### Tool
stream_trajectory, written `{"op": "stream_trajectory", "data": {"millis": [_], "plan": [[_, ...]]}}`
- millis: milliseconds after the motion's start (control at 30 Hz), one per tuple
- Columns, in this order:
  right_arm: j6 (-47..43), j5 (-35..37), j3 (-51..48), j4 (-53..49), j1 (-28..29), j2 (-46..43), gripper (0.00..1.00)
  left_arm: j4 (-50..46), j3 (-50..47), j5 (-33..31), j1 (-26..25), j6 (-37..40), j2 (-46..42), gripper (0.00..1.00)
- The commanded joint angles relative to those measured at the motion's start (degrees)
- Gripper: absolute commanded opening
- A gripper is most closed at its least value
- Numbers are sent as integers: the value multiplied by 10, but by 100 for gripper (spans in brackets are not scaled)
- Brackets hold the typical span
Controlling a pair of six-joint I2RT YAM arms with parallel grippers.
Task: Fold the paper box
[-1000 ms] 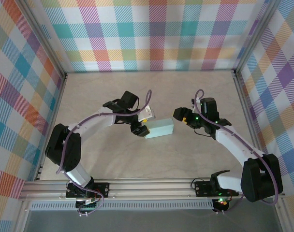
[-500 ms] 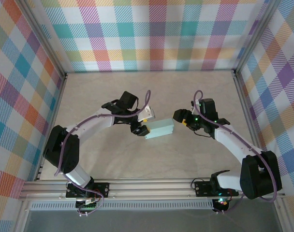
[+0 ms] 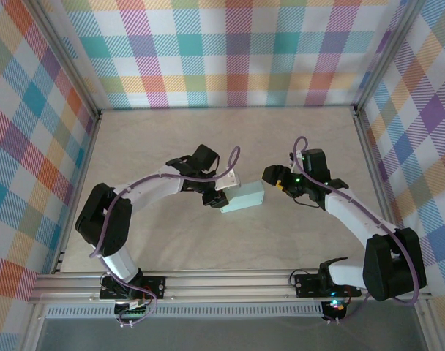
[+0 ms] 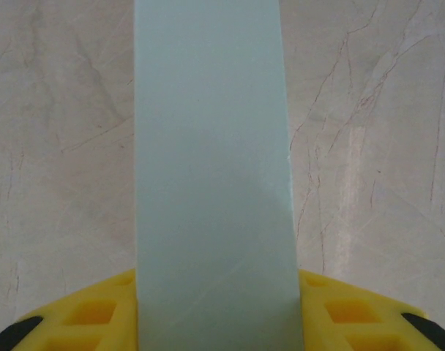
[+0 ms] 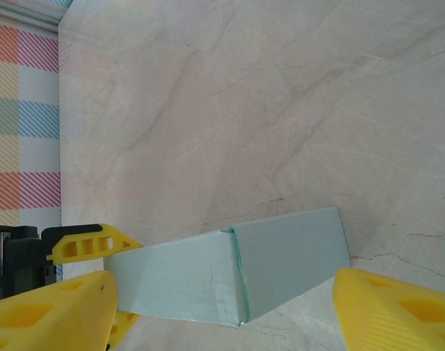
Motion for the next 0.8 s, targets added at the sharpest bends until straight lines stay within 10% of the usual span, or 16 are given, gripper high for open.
{"op": "stream_trajectory", "data": {"millis": [0,400,633,767], "plan": [[3,-8,-7,-9,-6,-5,77,11,-20,-54,-14,-1,-28,39],[33,-29,-22,22,-31,2,77,416,-196,-514,-95,104,-51,40],[39,-33,-27,30,-37,12,77,582,-200,-601,-99,197,77,45],[36,-33,-25,28,-41,10,77,578,-202,-595,-102,180,72,66]]}}
